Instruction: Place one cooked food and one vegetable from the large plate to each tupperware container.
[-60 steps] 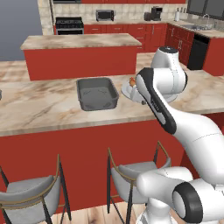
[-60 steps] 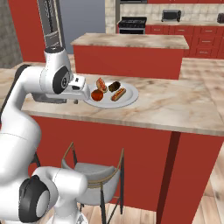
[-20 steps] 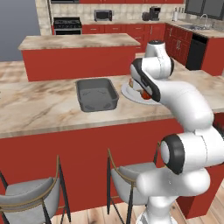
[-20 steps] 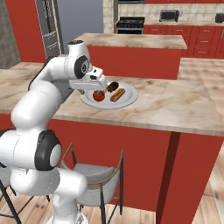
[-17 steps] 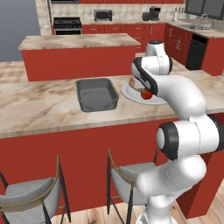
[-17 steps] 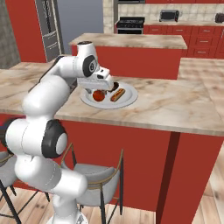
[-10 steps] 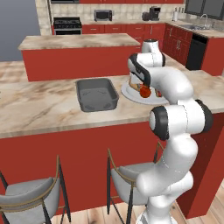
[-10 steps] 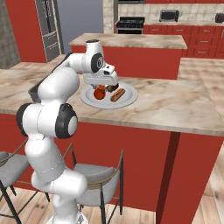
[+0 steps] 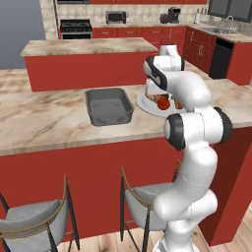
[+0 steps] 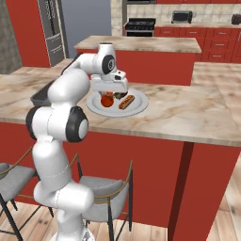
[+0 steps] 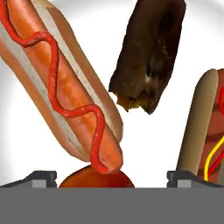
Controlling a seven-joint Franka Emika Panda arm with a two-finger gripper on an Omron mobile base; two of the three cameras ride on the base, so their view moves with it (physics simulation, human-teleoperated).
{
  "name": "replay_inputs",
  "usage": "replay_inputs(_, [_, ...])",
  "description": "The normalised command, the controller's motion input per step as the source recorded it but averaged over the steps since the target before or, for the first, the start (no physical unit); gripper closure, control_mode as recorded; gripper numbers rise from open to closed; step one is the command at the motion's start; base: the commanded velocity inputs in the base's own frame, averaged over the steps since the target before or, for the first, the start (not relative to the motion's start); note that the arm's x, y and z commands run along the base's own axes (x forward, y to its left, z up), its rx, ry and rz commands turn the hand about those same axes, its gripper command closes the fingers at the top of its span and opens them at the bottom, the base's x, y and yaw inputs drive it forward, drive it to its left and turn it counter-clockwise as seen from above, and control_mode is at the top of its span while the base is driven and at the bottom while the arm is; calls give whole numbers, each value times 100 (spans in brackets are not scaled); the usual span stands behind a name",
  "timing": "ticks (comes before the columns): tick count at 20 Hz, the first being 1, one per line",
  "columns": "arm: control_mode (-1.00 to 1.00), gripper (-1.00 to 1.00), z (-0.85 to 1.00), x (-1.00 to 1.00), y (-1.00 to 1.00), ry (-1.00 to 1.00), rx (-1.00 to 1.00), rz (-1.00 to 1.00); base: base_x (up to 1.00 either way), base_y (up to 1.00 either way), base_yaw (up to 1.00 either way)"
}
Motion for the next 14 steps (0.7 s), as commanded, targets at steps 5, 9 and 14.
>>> replay_inputs(5, [-100,-100,-2,-58,26,4,0,0,0,0,0])
replay_inputs(9, [-100,-100,-6,-16,18,0,0,0,0,0,0])
replay_inputs(14, [-100,-100,-13,5,-4,0,0,0,0,0,0])
